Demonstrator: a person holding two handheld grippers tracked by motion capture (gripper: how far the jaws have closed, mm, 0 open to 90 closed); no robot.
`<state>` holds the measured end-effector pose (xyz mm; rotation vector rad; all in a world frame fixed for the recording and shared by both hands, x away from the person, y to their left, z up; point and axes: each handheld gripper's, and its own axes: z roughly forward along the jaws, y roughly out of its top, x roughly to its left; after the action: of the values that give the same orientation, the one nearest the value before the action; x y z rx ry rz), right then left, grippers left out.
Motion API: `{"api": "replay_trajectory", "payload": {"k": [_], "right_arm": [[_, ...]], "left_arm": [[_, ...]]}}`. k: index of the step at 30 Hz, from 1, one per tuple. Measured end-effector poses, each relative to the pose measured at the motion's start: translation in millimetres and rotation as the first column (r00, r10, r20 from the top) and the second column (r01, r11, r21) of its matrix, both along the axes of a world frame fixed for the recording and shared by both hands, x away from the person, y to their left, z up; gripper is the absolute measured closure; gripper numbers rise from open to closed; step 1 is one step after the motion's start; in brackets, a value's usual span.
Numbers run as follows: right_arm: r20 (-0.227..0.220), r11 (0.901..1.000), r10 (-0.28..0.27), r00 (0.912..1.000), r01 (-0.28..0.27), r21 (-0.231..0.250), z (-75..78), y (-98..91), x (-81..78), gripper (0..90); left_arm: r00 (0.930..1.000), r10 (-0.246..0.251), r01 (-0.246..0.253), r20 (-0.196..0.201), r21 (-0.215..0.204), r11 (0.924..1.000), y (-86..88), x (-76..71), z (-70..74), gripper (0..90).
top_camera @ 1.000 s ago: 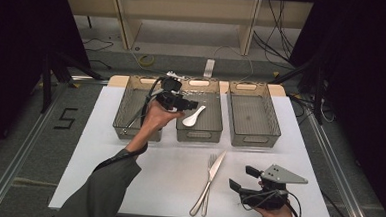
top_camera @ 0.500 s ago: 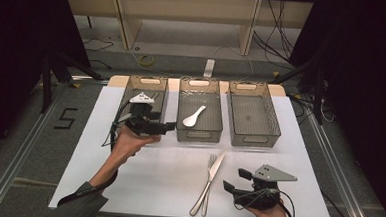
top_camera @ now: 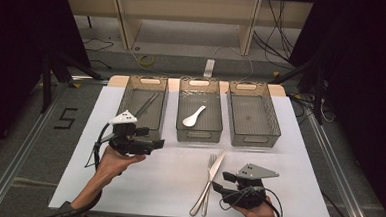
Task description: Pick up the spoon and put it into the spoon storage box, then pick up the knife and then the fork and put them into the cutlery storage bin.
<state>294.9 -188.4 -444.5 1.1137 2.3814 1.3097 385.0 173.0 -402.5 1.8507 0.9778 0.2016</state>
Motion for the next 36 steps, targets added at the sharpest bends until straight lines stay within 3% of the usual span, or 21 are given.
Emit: {"api": "replay_trajectory", "payload": {"k": [1, 9, 19, 24, 31, 36], "right_arm": [[0.000, 1.0000, 0.007, 1.0000, -0.007, -0.004, -1.1, 2.7, 0.7, 50.7], [-0.012, 0.9985, 0.053, 0.9986, -0.053, -0.012, -5.1, 16.3, 4.8, 59.9], [-0.017, 0.9947, 0.095, 0.9954, -0.095, -0.040, -7.7, 27.4, 5.7, 76.4], [-0.022, 0.9917, 0.118, 0.9928, -0.119, -0.048, -9.7, 33.6, 5.5, 84.9], [-0.028, 0.9874, 0.143, 0.9893, -0.144, -0.065, -12.6, 41.0, 6.2, 90.0], [-0.050, 0.9832, 0.163, 0.9854, -0.166, -0.075, -15.5, 45.2, 8.1, 90.0]], "left_arm": [[0.9997, -0.001, 0.000, 0.024, 0.020, 0.9998, 3.0, -7.4, -2.3, 16.7], [0.9969, -0.014, 0.014, 0.078, -0.006, 0.9999, 9.9, -21.3, -6.4, 16.2], [0.9959, -0.029, 0.027, 0.086, 0.022, 0.9994, 12.8, -32.5, -10.4, 16.0], [0.9952, -0.006, 0.000, 0.098, 0.059, 0.9982, 14.3, -33.1, -12.9, 16.0], [0.9942, 0.011, -0.014, 0.107, 0.026, 0.9996, 18.1, -35.2, -11.3, 16.0], [0.9941, 0.005, -0.008, 0.108, 0.028, 0.9996, 17.2, -37.1, -11.6, 16.0]]}}
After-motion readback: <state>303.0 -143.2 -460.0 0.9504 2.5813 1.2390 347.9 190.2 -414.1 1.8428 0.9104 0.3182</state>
